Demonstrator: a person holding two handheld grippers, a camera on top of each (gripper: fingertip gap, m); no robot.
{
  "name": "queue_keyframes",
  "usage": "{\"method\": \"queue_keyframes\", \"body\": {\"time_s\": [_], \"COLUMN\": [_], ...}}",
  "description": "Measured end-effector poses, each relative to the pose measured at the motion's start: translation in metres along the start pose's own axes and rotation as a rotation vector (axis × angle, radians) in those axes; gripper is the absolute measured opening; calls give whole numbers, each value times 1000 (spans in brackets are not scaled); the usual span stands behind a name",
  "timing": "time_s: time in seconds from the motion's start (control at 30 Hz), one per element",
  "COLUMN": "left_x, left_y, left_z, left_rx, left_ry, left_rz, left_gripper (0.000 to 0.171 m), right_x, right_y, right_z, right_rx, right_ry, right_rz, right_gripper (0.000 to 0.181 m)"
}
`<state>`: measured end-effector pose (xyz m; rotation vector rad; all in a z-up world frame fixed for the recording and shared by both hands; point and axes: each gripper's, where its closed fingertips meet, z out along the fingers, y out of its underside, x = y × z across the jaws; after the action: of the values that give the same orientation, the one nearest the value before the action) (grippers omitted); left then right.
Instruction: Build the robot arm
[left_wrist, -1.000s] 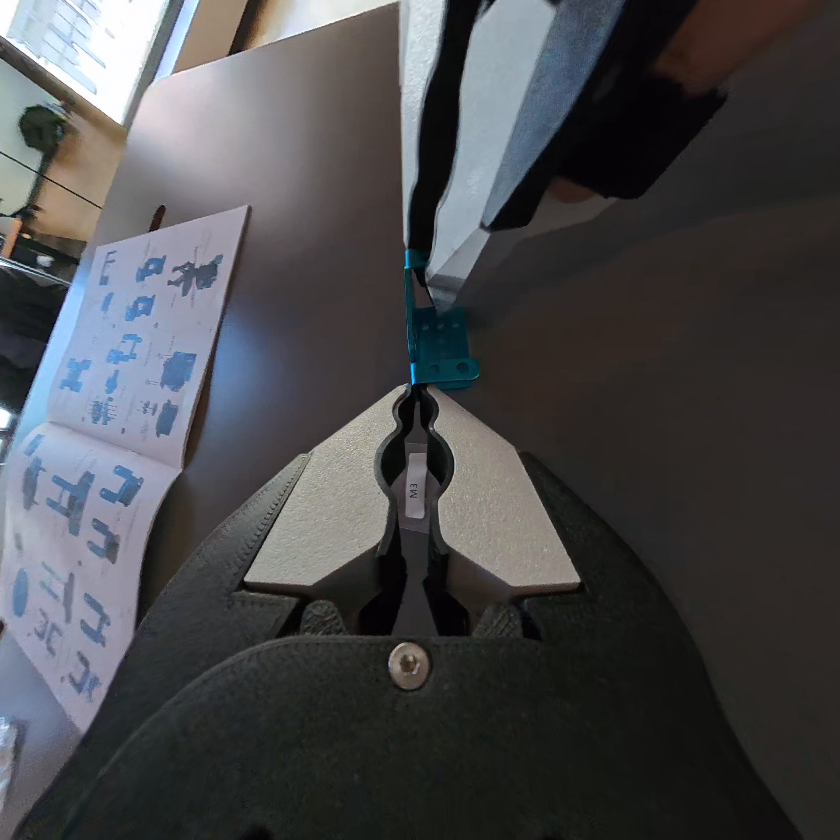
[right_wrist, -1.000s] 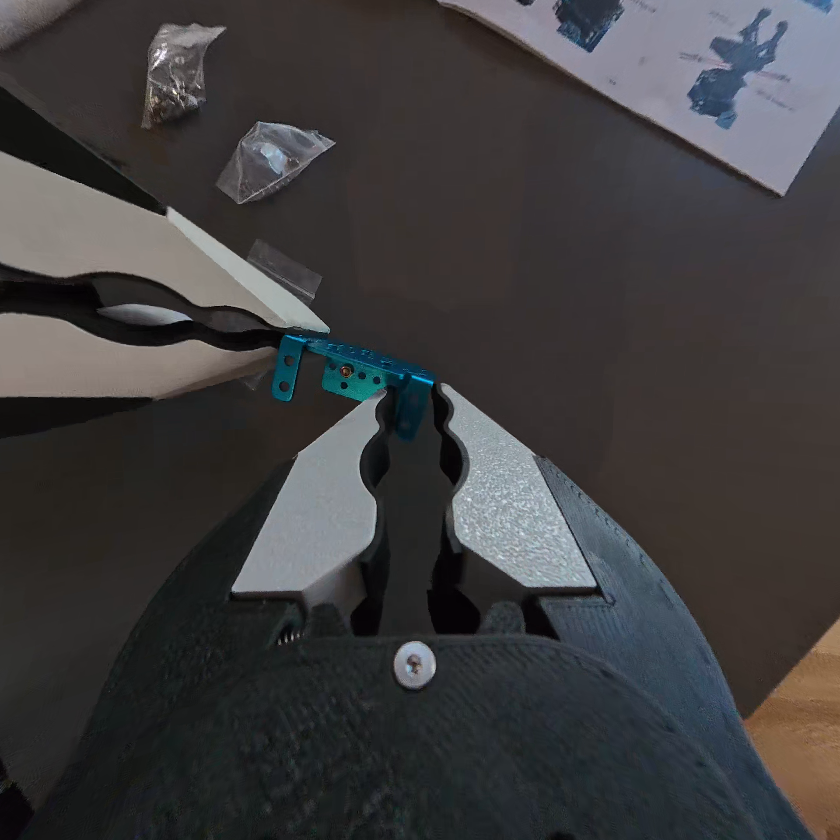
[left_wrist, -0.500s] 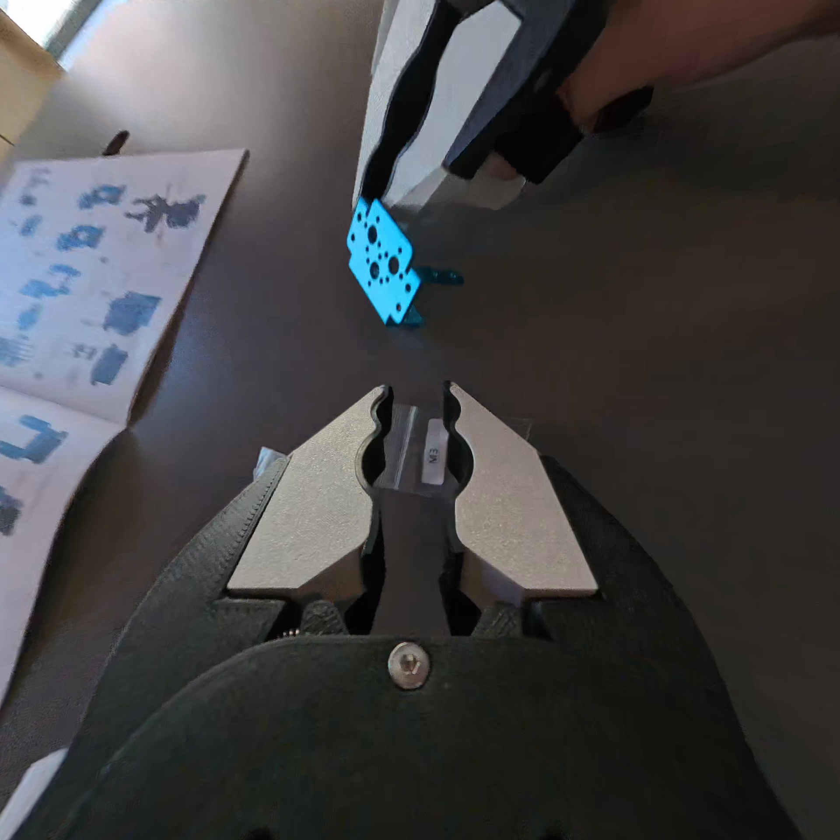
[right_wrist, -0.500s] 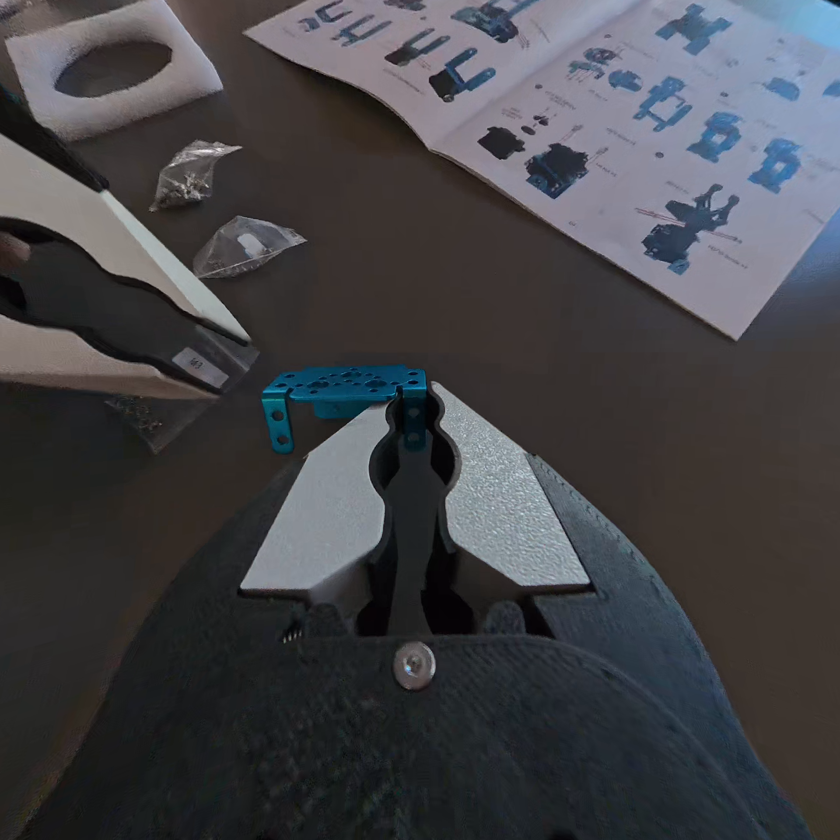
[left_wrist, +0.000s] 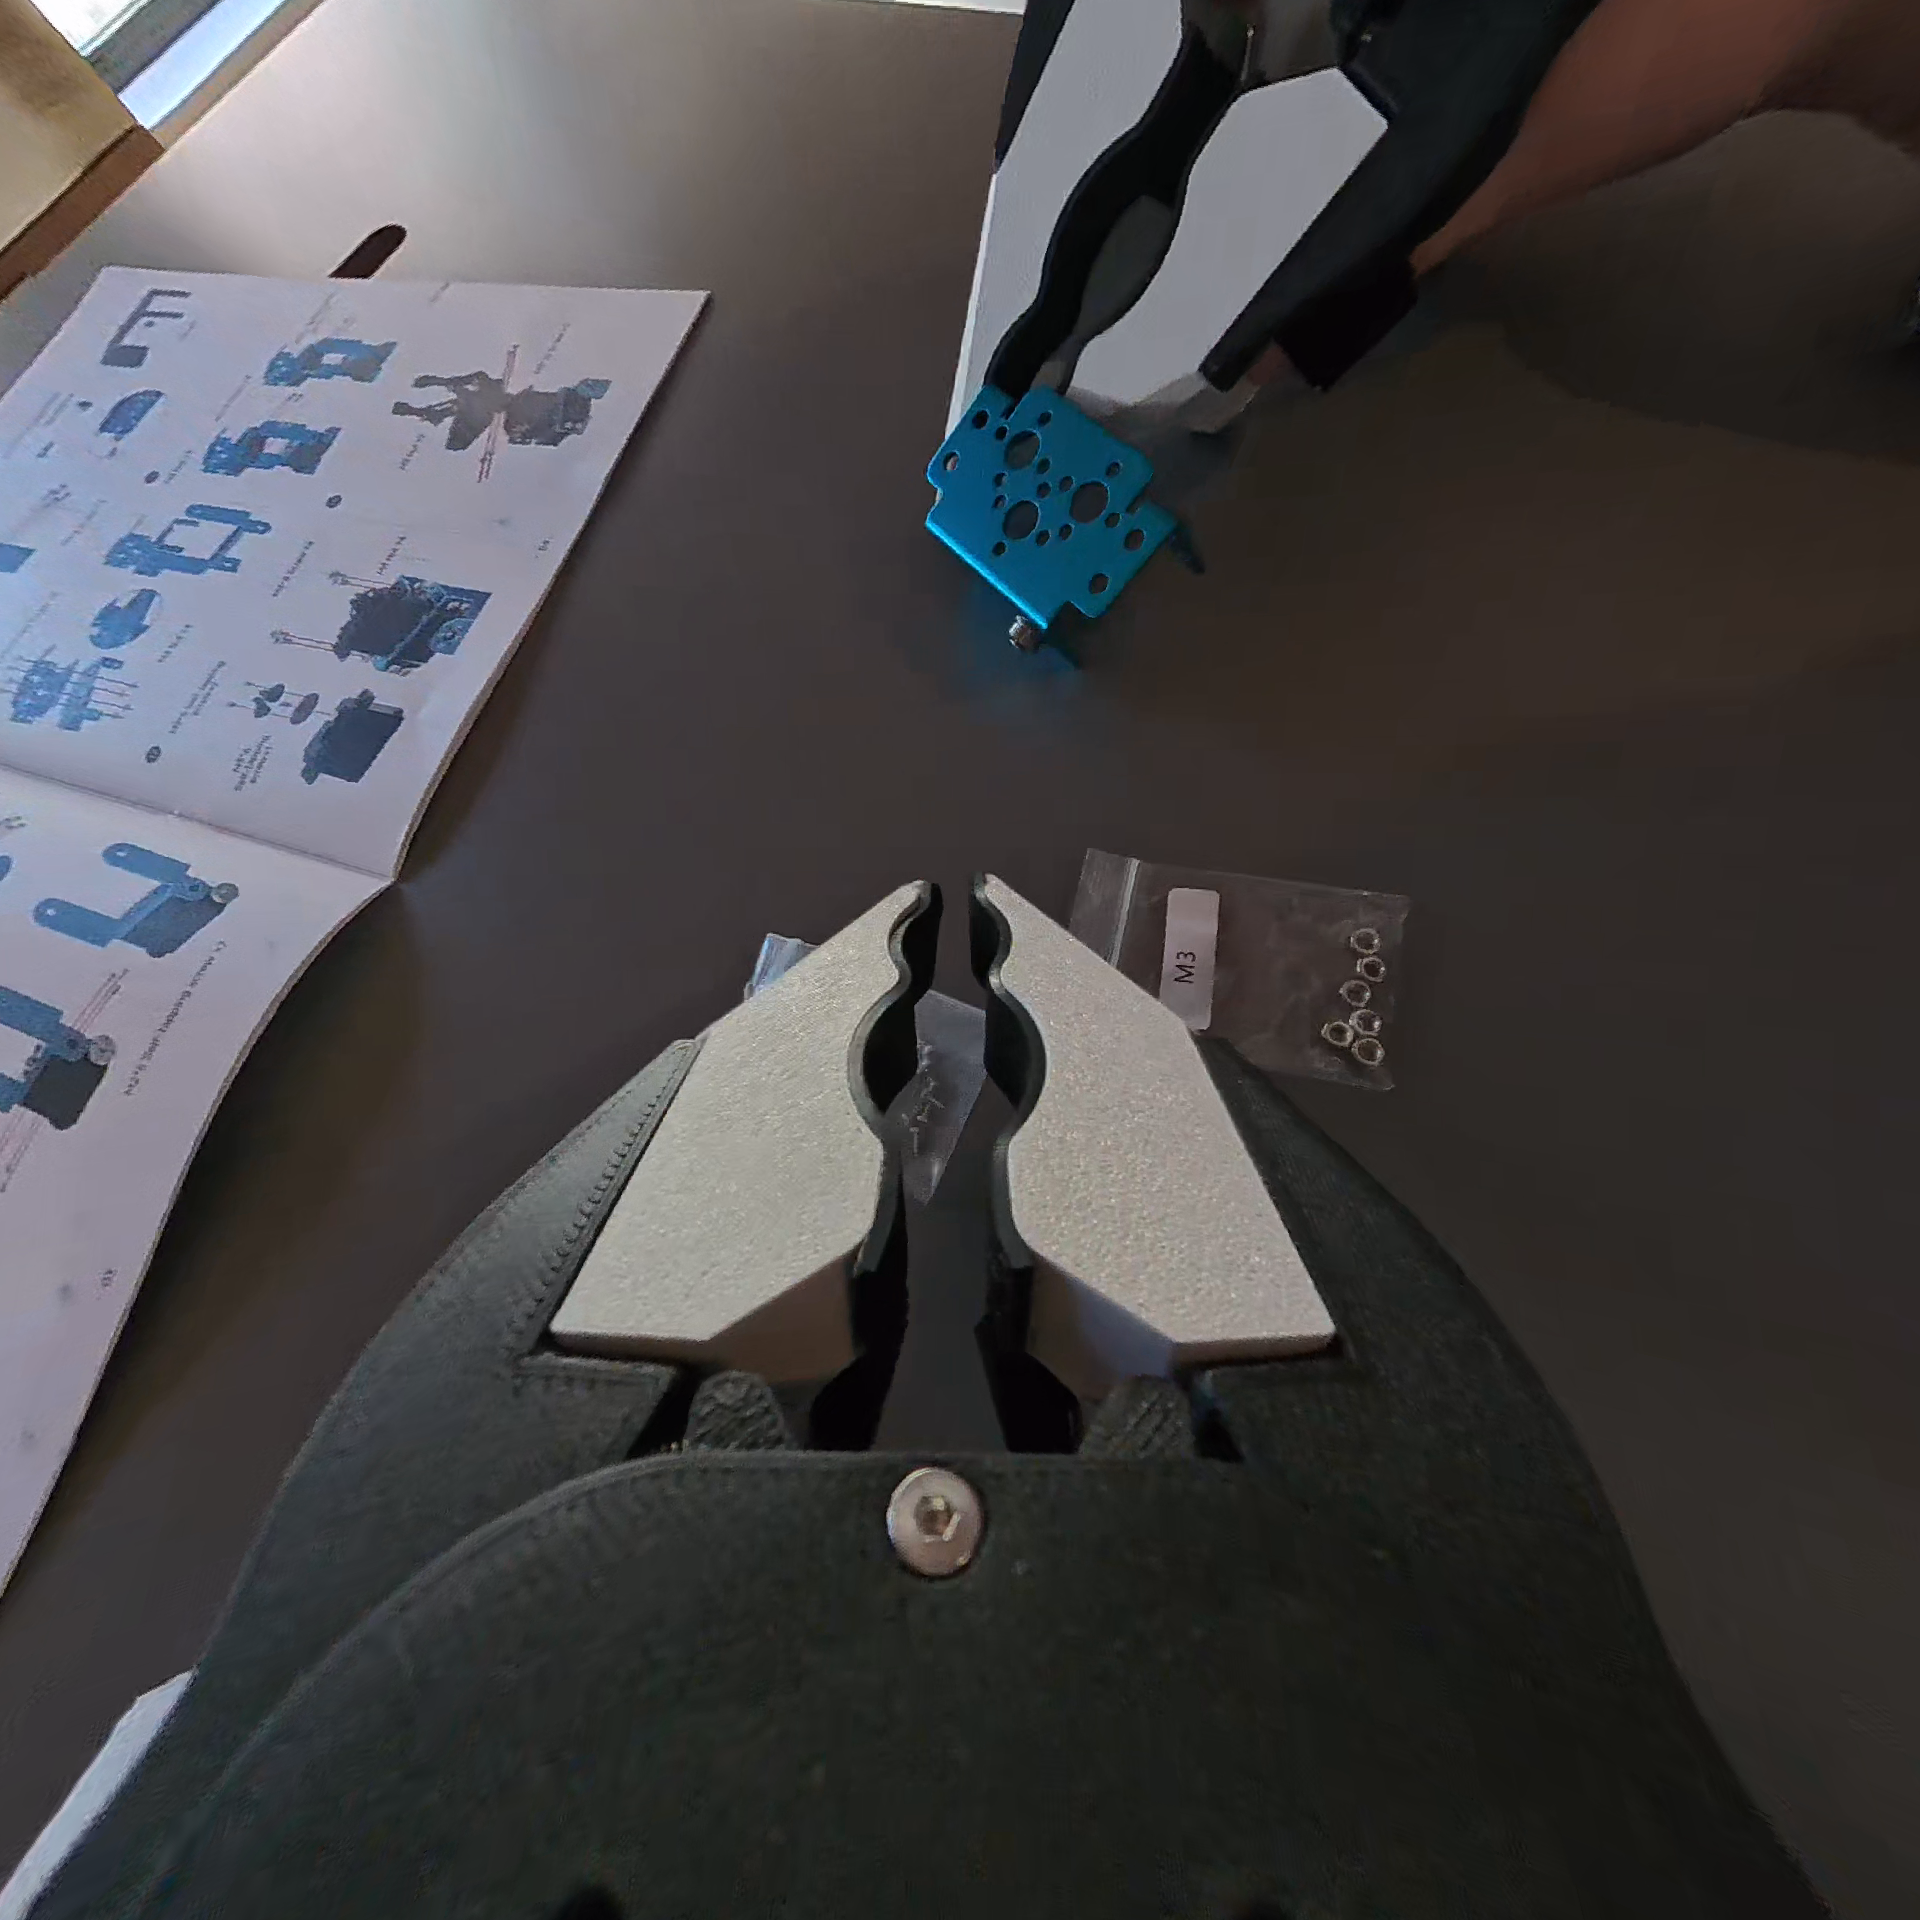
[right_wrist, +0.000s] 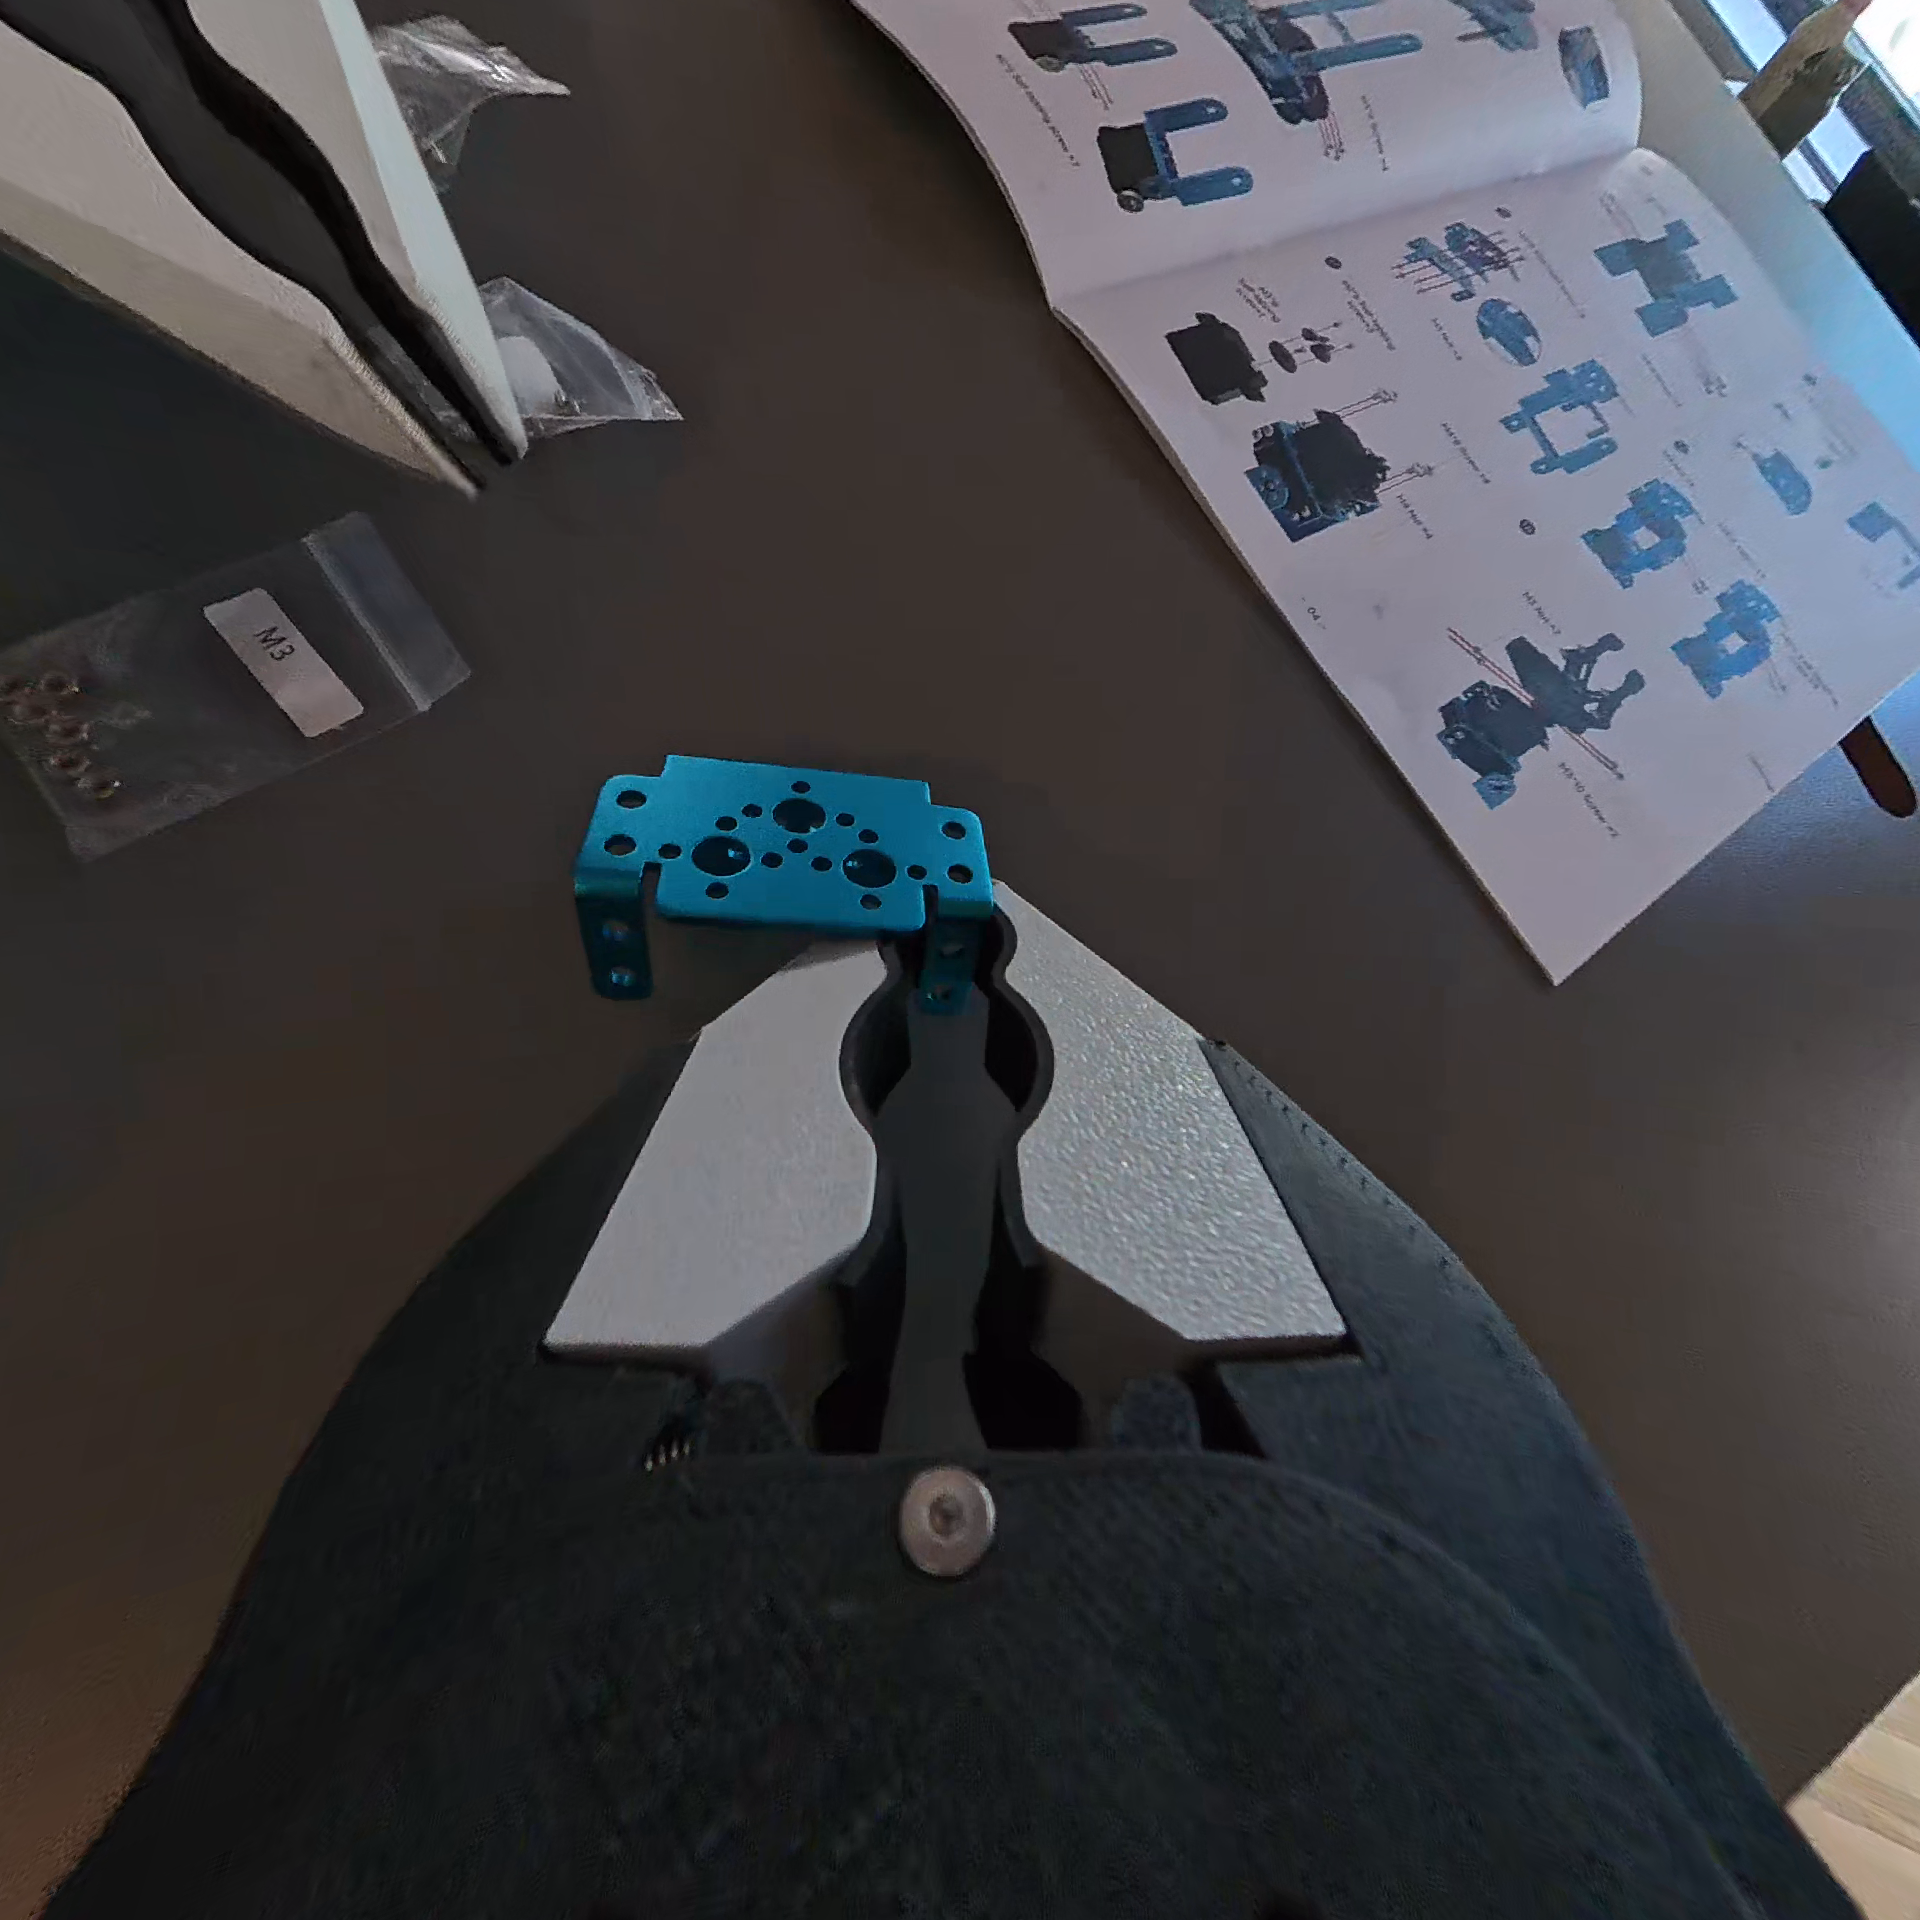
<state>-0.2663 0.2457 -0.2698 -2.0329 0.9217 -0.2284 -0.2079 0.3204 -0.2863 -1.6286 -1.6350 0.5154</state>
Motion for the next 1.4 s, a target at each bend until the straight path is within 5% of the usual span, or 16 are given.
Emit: {"method": "queue_keyframes", "body": {"time_s": [0.33, 0.97, 1.07, 1.23, 1.4], "left_x": [-2, -3, -17, -21, -15], "left_y": [3, 0, -12, -27, -23], "left_z": [-7, -10, -21, -33, -26], "left_rx": [2, 27, 121, 241, 194], "left_ry": [26, 75, 72, 171, 150], "left_rz": [-60, -131, -212, -373, -301], "left_gripper": [5, 2, 0, 0, 0], "right_x": [2, 9, 10, 28, 42], "right_y": [8, 47, 59, 31, 61], "right_z": [-10, -54, -71, -91, -78], "right_rx": [-36, -115, -107, 189, -2], "right_ry": [43, 12, 6, 13, 169], "right_rz": [-79, 148, 213, 328, 178], "right_gripper": [11, 28, 24, 13, 1]}}
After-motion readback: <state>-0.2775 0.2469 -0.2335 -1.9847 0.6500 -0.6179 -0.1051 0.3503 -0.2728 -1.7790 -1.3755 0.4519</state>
